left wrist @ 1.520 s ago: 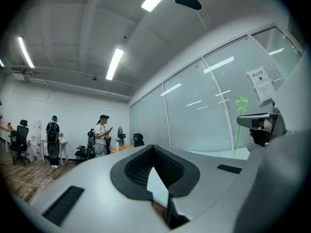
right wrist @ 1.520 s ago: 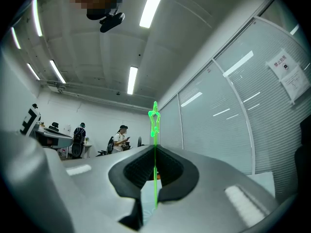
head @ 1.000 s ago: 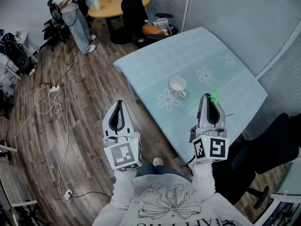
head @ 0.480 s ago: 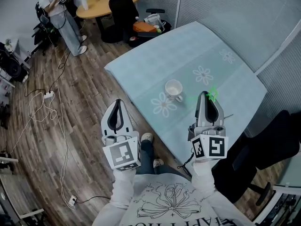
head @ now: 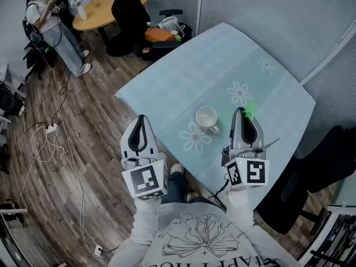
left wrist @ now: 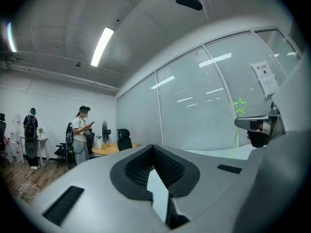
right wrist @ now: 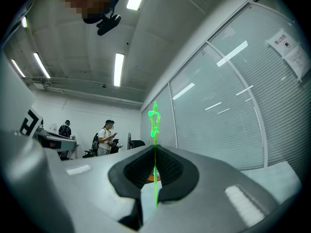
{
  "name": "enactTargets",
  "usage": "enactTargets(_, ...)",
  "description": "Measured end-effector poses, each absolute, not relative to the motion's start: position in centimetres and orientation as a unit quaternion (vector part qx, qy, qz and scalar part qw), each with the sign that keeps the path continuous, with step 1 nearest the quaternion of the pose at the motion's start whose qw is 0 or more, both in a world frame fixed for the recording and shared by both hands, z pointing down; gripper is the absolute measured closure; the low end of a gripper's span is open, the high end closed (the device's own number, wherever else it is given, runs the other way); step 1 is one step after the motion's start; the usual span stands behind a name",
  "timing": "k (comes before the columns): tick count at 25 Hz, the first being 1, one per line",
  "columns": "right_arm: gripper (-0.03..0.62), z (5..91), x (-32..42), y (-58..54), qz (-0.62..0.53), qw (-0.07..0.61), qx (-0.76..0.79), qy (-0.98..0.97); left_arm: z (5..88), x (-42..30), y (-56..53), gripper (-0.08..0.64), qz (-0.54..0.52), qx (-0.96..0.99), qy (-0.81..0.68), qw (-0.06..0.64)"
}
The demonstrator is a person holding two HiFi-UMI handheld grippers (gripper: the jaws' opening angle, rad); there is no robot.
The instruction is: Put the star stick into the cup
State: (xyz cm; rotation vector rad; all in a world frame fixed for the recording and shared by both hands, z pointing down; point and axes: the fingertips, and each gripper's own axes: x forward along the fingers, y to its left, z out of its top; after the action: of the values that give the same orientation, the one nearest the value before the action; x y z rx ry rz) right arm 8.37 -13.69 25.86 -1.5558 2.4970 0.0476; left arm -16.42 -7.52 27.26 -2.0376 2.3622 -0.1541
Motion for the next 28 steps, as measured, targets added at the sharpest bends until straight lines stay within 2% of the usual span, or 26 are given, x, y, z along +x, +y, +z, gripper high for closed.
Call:
enactTargets(13, 0.578, 30.0, 6.2, -21.0, -0.016, 0.054, -0.571, 0.819, 31.2, -17.8, -18.2, 0.554, -0.076, -0.705, 0.704, -0.031)
enactTargets(28, 0.578, 34.7, 5.8, -23.6, -0.05, 0.017, -0.604, 0.796, 35.5, -16.6, -23.4, 0.554, -0.09, -0.749, 0.654, -0.062)
